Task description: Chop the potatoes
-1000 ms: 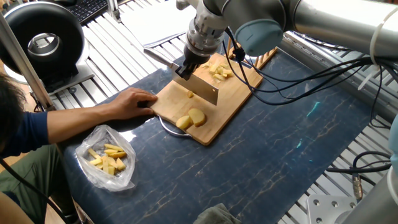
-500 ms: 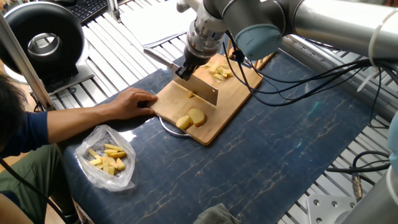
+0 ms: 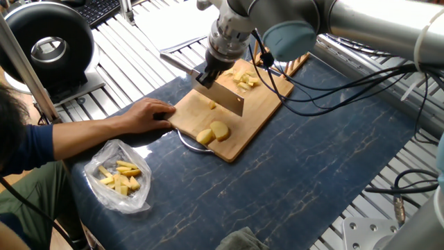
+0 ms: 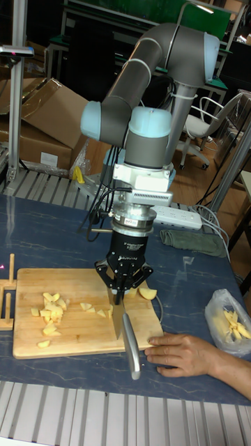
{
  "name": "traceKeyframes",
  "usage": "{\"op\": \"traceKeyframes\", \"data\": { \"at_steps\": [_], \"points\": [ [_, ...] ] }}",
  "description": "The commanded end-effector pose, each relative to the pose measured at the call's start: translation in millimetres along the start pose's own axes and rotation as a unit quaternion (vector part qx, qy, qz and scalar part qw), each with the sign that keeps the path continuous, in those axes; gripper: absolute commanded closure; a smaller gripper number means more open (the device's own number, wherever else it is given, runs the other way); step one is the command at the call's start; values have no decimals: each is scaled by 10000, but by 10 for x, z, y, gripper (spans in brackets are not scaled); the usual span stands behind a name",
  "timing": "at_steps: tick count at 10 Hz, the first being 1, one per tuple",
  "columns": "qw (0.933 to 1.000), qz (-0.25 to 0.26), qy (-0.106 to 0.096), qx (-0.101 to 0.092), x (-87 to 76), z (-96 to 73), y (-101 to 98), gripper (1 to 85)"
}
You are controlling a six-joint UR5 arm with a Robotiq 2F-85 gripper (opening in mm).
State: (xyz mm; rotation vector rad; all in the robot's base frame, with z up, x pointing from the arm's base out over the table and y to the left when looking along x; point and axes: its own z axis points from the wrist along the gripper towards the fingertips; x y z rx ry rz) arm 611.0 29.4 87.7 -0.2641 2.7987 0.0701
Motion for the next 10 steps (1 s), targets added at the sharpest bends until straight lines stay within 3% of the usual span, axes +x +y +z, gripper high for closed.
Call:
{"op": "traceKeyframes", "data": {
  "at_steps": [1,10],
  "points": [
    [9999,84,2,-64,-10,-44,50,847],
    [10000,71,-43,-18,-23,37,15,847]
  ]
}}
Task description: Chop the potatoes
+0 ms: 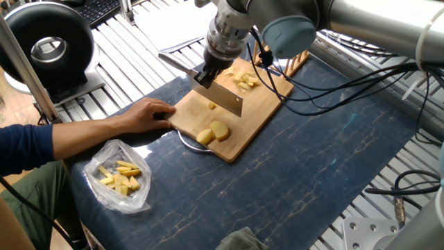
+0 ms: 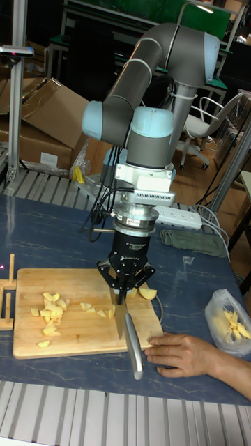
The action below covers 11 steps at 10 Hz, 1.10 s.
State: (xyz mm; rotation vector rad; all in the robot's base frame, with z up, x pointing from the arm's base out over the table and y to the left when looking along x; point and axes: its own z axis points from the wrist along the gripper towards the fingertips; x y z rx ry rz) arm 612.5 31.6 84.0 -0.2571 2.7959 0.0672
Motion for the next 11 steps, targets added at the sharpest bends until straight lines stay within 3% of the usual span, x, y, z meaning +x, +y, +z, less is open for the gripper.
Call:
{"op": "traceKeyframes", "data": {
  "at_steps": [1,11],
  "points": [
    [10000,42,-26,-34,-16,-3,-5,847],
    [9999,58,-90,1,-12,96,-27,847]
  ]
}}
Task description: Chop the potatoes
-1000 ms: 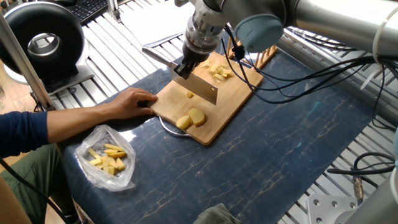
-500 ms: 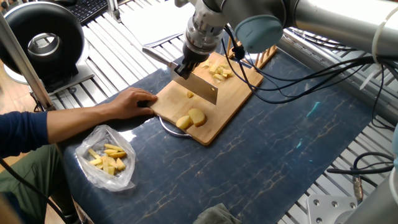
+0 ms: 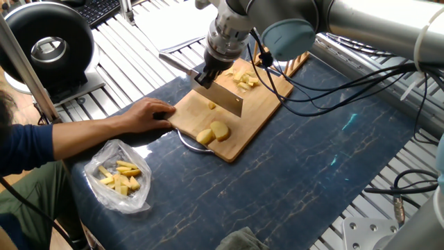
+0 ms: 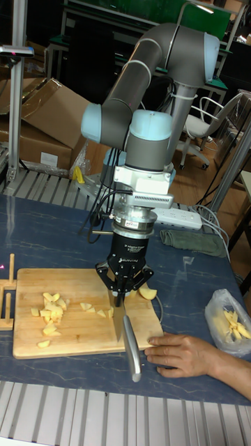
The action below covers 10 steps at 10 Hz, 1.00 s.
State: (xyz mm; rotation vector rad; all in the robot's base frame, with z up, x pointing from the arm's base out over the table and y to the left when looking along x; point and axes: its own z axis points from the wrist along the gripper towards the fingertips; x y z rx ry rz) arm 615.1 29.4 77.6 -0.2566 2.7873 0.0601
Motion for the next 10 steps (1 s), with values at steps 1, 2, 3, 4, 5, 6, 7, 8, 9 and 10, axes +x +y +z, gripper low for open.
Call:
{"op": "traceKeyframes", "data": {
  "at_steps": [1,2,3,4,5,6,7,8,9,10],
  "points": [
    [10000,64,-56,-25,-8,36,-4,847],
    [10000,43,-76,-7,-9,51,-17,847],
    [9999,25,-119,9,-13,79,-33,847],
    [9998,-6,-187,23,-18,123,-58,847],
    [9997,-11,-248,28,-32,151,-70,847],
    [9996,-16,-264,24,-39,153,-69,847],
    [9996,-24,-287,29,-51,149,-71,847],
    [9996,-35,-263,32,-53,110,-76,847],
    [9999,-100,-139,23,-23,1,-101,847],
    [9998,-166,43,-45,14,-170,-111,847]
  ]
}}
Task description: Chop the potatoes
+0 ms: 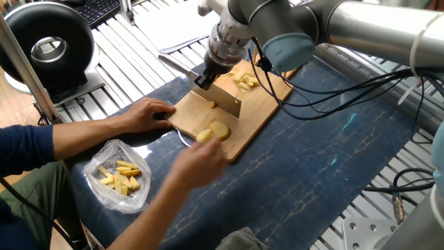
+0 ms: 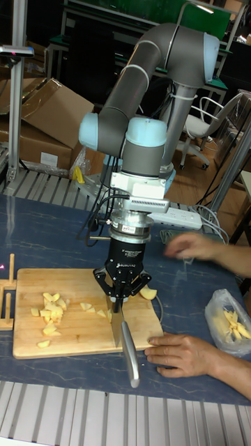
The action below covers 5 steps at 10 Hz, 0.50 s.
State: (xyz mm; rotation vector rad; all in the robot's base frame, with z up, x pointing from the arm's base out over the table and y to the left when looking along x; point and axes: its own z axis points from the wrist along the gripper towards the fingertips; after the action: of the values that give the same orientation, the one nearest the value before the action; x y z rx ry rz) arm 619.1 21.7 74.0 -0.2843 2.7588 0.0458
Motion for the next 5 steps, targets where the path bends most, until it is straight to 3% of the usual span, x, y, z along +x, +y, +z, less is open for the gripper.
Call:
{"op": "traceKeyframes", "data": {
  "at_steps": [1,5],
  "points": [
    [9996,-28,265,-103,15,-322,-14,847],
    [9997,79,193,-107,-26,-248,66,847]
  ]
}}
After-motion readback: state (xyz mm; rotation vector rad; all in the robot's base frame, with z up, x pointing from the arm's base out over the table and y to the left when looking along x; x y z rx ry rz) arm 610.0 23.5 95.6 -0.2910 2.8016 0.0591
